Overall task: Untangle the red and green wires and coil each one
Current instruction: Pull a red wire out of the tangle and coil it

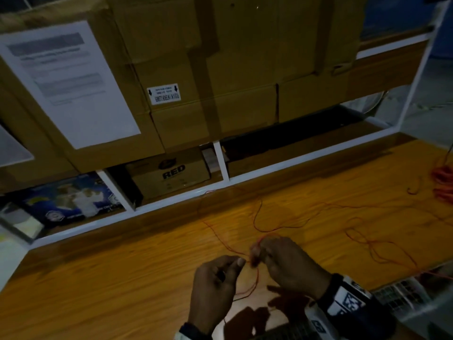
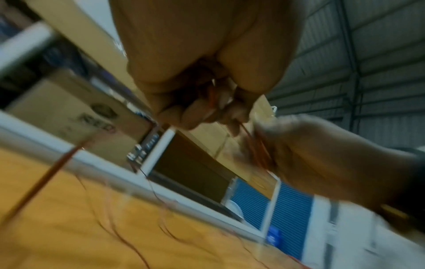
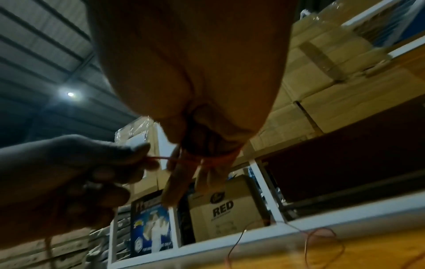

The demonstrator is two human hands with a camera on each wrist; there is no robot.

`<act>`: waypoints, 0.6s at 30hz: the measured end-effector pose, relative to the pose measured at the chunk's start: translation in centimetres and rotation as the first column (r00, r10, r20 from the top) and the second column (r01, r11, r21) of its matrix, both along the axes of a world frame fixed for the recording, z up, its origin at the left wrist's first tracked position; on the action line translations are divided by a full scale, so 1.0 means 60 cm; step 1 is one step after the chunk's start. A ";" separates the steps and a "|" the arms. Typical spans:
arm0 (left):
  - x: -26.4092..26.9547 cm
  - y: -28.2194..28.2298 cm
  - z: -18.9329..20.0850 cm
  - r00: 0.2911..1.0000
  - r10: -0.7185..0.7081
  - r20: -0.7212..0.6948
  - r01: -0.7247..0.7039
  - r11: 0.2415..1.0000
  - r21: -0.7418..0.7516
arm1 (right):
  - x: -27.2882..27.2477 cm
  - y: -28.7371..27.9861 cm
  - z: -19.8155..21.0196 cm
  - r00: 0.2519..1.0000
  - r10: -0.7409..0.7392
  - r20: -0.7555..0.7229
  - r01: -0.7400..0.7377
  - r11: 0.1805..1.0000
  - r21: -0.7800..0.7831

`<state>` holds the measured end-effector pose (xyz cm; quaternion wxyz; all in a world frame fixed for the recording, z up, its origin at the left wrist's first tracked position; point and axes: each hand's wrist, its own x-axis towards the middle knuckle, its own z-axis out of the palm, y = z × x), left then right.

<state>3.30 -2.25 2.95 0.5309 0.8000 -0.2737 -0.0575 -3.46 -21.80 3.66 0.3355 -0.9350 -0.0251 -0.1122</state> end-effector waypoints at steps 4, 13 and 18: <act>0.016 0.011 0.034 0.997 -0.079 -0.010 0.078 0.994 -0.078 | -0.012 0.016 0.002 0.924 0.253 -0.287 -0.117 0.901 0.417; 0.054 -0.026 0.068 0.981 -0.187 0.044 0.191 0.972 -0.140 | -0.023 0.055 0.039 0.680 0.714 -0.165 -0.158 0.363 0.918; 0.058 -0.075 0.074 0.979 -0.186 0.085 0.200 0.954 -0.222 | -0.022 0.090 0.043 0.740 0.672 0.001 -0.022 0.022 1.000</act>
